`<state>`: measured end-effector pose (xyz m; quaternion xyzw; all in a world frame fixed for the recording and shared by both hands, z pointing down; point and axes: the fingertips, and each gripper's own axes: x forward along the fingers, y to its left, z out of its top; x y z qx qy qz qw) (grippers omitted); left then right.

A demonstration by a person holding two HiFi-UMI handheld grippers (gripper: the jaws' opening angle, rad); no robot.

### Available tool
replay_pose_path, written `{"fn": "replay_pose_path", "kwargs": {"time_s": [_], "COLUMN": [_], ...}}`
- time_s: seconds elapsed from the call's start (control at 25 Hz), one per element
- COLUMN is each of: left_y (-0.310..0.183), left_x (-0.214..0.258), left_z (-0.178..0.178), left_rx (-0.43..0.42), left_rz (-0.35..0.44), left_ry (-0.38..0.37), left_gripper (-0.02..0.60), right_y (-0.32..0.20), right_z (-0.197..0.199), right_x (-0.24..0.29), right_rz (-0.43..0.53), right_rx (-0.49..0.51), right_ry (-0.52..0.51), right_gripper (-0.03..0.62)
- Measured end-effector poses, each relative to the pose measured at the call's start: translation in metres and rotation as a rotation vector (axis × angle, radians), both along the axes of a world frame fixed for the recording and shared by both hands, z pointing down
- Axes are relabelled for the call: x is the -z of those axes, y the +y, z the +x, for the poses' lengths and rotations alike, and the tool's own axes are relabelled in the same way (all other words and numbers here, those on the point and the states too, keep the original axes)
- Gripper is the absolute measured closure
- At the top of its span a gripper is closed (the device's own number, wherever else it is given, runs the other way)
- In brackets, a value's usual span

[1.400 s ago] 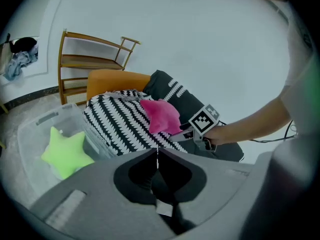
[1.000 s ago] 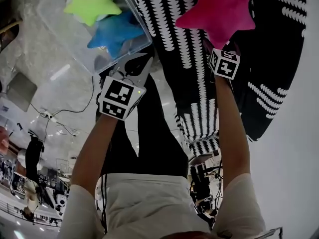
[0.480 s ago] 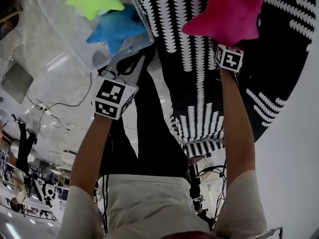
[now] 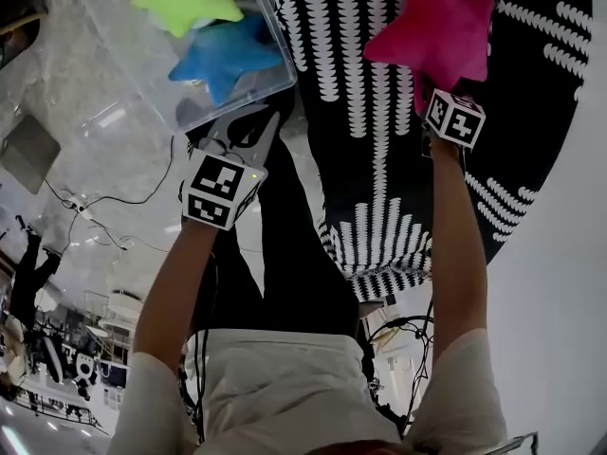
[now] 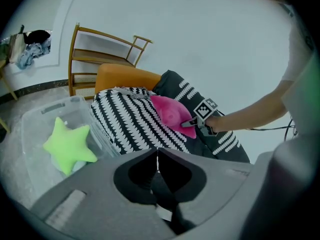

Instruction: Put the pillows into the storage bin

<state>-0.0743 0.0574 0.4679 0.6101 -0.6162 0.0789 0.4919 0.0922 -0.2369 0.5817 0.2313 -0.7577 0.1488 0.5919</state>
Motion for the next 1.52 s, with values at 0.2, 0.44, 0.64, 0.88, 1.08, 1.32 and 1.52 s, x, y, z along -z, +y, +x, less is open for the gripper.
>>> {"fn": "replay_pose_path", "kwargs": {"time_s": [0.2, 0.44, 0.64, 0.88, 1.08, 1.32, 1.52], "left_y": [0.016, 0.053, 0.094, 0.139, 0.175, 0.238, 0.286], "left_x": [0.016, 0.019, 0.022, 0.021, 0.024, 0.015, 0.005], "left_z": [-0.007, -0.029, -0.047, -0.054, -0.069, -0.095, -0.125], "left_rx": [0.002, 0.023, 0.063, 0.115, 0.189, 0.253, 0.301], "left_rz": [0.020, 0.025, 0.014, -0.003, 0.004, -0.009, -0.023], "left_ry": [-0.006, -0.021, -0.025, -0.035, -0.035, -0.022, -0.004], "left_gripper": [0.561, 0.561, 0.561, 0.561, 0.561, 0.561, 0.561], "right_y": [0.023, 0.078, 0.139, 0.211, 0.271, 0.356, 0.402], "right_z": [-0.030, -0.079, -0.120, -0.156, -0.192, -0.237, -0.275], "right_x": [0.025, 0.036, 0.042, 0.035, 0.039, 0.025, 0.011], "right_rz": [0.007, -0.057, -0.073, -0.094, -0.107, -0.151, -0.158], "right_rx": [0.035, 0.161, 0.315, 0.488, 0.649, 0.766, 0.823], "right_ry": [-0.044, -0.083, -0.080, -0.076, -0.055, -0.030, -0.007], "right_gripper": [0.365, 0.361, 0.362, 0.358, 0.353, 0.344, 0.291]}}
